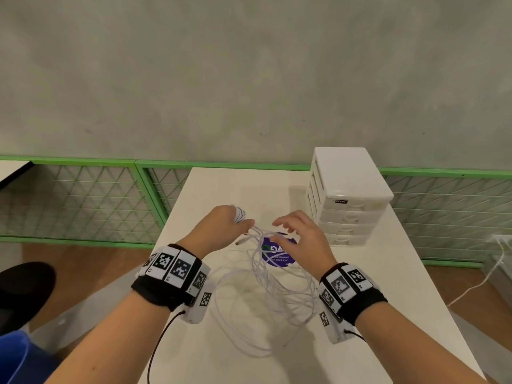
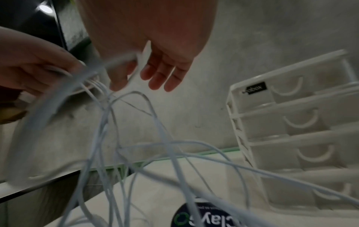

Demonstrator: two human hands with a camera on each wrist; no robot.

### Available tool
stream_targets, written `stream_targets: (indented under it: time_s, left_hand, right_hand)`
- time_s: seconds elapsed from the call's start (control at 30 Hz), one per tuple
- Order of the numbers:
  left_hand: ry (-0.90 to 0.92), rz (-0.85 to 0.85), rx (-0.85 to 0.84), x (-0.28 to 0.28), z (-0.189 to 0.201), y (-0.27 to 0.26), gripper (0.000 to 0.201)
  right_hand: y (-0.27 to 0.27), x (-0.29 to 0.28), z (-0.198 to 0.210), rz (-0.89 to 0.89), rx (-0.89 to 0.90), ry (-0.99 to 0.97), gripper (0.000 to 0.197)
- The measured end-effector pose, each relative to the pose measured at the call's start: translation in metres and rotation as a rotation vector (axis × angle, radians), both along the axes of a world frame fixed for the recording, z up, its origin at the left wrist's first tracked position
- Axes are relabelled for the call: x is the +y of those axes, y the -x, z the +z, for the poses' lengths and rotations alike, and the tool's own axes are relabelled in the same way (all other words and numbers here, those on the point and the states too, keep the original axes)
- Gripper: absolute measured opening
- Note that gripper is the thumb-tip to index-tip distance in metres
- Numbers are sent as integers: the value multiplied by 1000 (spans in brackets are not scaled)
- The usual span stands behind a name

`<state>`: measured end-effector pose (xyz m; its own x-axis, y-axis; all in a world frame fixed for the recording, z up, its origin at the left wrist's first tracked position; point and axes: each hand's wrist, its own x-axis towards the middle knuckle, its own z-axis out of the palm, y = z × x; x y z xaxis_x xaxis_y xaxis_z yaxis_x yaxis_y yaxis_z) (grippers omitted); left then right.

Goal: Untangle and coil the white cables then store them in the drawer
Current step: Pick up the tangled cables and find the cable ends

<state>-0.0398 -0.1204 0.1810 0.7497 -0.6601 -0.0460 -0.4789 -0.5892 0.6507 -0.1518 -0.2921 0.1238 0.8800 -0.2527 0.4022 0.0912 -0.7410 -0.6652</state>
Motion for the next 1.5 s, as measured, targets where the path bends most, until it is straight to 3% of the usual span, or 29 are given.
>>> stream_targets:
  time_s: [0.17, 0.3, 0.43, 0.57, 0.7, 0.8, 0.93, 1.0, 1.07, 1.2, 1.33, 1.4, 1.5]
  left_hand:
    - [92, -44, -13, -8, 3, 12, 45]
    - [64, -50, -141, -7, 2, 8, 48]
    - [19, -2, -183, -1, -3, 1, 47]
    - [-63, 41, -202, 0, -6, -1, 51]
    - [-128, 67, -238, 5, -11, -9, 52]
    - [-154, 99, -229, 13, -15, -15, 51]
    - [-121, 111, -201, 15, -15, -12, 52]
    - [-108, 106, -184, 11, -14, -8, 53]
    - [-94, 96, -176, 5, -10, -3, 52]
    - [-34, 48, -212, -9, 2, 9, 51]
    - [26, -1, -211, -18, 15, 19, 46]
    - [28, -21, -218, -18, 20, 21, 41]
    - [15, -18, -246, -15, 26, 16, 43]
  right_hand:
    - [-12, 18, -7, 145, 46, 234, 20]
    - [-9, 13, -15, 125, 34, 162, 22]
    - [-1, 4, -15, 45, -55, 92, 23]
    - [6, 0, -18, 3, -41, 84, 28]
    - [14, -10, -21, -148, -27, -51, 21]
    - [21, -25, -26, -298, 39, -151, 20]
    - [21, -42, -37, -391, 265, -61, 21]
    - [17, -40, -39, -352, 376, 16, 28]
    - [12, -29, -29, -268, 294, -7, 35]
    - [2, 11, 4, 77, 140, -147, 37]
    - [-11, 29, 15, 140, 101, -222, 59]
    - [-12, 30, 19, 230, 130, -354, 57]
    - [-13, 29, 16, 291, 214, -334, 52]
